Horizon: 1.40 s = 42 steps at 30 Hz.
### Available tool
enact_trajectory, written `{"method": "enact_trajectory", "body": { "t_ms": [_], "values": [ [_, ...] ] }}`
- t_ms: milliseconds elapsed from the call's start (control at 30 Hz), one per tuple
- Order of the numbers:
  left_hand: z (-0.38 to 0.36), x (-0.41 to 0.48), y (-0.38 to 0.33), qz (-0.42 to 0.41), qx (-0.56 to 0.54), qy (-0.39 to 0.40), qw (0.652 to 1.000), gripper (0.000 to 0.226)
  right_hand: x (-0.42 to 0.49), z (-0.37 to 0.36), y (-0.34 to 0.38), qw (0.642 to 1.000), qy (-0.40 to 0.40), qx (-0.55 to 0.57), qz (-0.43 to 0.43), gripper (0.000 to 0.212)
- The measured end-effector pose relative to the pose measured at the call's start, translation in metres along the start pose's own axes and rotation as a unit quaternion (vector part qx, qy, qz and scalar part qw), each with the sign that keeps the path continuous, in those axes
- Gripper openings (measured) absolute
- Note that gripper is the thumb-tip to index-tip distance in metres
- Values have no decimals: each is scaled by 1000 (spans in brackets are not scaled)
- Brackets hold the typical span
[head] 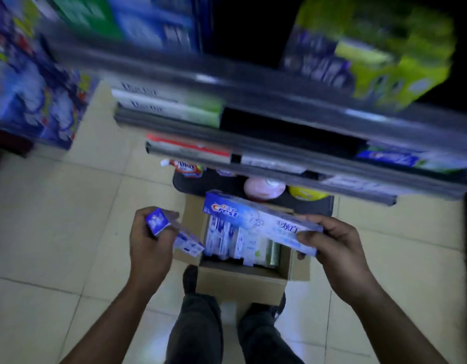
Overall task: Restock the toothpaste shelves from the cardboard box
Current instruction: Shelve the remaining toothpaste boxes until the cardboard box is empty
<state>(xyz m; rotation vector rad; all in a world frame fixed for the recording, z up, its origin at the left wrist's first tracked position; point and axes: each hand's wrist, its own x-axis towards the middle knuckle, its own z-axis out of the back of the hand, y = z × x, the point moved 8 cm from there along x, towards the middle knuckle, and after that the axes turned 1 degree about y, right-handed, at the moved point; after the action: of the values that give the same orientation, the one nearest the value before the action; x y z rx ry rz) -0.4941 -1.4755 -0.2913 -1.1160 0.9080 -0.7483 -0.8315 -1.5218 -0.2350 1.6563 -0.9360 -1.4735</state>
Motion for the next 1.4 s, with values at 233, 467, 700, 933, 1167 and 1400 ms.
{"method": "enact_trajectory", "body": {
  "t_ms": [233, 467, 700, 933, 1167, 1400],
  "values": [
    [46, 25, -201, -31, -201, 56, 977, 44, -40, -71, 162, 996, 42, 42, 61, 32],
    [69, 23, -348, -96, -175, 230, 952, 53, -76, -121, 282, 984, 74, 15, 163, 29],
    [95, 39, -407, -90, -208, 257, 940, 60, -91, -151, 341, 969, 56, 0, 241, 38],
    [108, 51, -425, -81, -230, 262, 934, 67, -88, -169, 351, 952, -48, 36, 299, 37],
    [114, 72, -432, -87, -216, 265, 936, 66, -78, -174, 367, 920, -172, -61, 347, 46],
    [106, 94, -439, -73, -200, 246, 946, 58, -56, -178, 386, 890, -247, -151, 351, 43]
  ]
}}
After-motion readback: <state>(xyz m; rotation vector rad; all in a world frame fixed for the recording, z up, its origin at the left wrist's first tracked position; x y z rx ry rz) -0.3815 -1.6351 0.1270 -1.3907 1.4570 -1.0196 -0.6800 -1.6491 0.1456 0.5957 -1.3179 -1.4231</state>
